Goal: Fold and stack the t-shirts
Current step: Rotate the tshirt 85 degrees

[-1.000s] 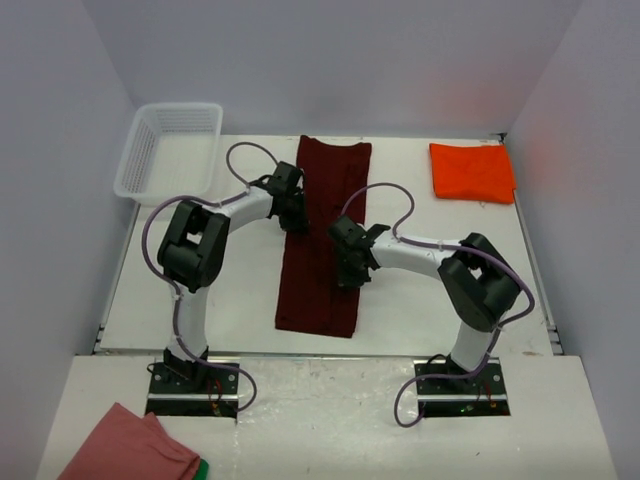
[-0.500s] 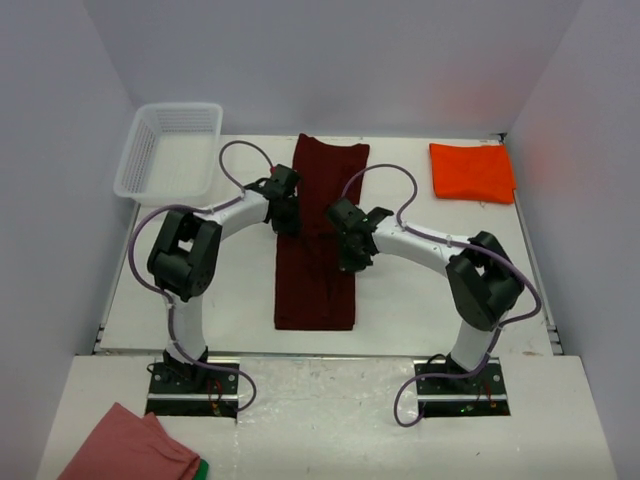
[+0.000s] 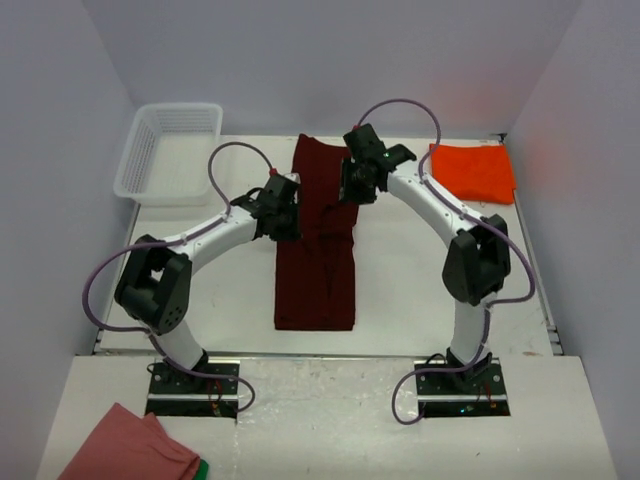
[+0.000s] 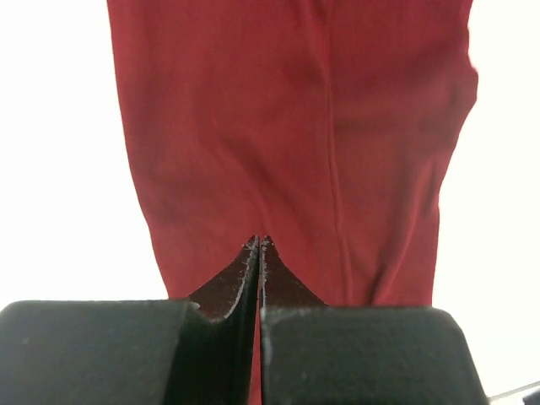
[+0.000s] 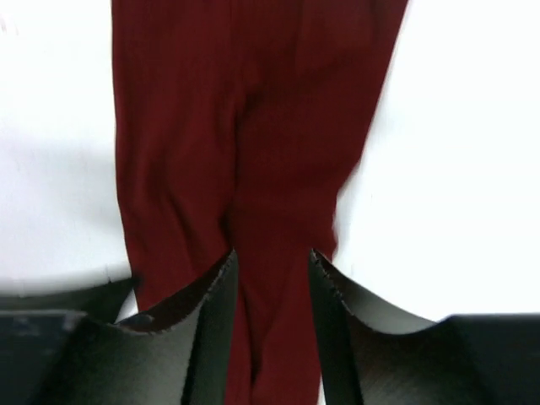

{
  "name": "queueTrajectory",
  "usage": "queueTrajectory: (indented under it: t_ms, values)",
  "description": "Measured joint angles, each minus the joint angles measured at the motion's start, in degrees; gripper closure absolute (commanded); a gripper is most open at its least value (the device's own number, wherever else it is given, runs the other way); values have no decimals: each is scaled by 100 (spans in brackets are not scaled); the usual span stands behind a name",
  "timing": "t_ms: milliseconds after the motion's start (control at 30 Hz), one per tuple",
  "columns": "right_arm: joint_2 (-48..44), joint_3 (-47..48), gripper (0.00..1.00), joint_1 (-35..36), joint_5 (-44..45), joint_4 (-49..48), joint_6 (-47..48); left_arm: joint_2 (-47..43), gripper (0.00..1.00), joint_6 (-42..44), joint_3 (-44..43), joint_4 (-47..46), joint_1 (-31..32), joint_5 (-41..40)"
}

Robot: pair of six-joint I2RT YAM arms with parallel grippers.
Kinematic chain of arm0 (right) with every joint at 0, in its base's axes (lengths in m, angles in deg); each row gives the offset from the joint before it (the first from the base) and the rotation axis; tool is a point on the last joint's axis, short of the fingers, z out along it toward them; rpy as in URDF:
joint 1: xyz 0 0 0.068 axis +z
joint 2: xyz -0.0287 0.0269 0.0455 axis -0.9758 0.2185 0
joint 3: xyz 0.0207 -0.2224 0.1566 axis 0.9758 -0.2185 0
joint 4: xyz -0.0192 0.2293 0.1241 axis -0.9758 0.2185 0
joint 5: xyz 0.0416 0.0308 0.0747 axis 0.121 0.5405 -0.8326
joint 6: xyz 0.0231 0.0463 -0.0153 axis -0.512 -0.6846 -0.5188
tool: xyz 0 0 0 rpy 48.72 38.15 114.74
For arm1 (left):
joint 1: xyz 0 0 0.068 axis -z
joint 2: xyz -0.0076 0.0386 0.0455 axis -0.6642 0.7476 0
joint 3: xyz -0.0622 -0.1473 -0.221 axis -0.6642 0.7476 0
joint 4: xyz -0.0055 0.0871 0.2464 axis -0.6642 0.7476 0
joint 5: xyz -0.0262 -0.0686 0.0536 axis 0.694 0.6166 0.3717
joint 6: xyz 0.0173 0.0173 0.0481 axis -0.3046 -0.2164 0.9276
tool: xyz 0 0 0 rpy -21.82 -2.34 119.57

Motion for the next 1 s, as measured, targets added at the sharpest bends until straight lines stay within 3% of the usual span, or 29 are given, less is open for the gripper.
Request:
queueTrajectory:
  t_ms: [100, 333, 633, 1000]
  values:
    - [973, 1237, 72, -411, -214, 179, 157, -251, 100, -26, 459, -35, 221, 28]
    - [2769, 3434, 62, -1165, -1154, 601, 531, -822, 100, -37, 1462, -70, 673, 304]
    - [2975, 3296, 63, -1545, -1808, 623, 608, -1154, 100, -33, 1740, -267, 1003, 850]
    - [2970, 2496, 79, -1499, -2124, 328, 601, -472, 100, -31, 1681, -892, 1801, 1443]
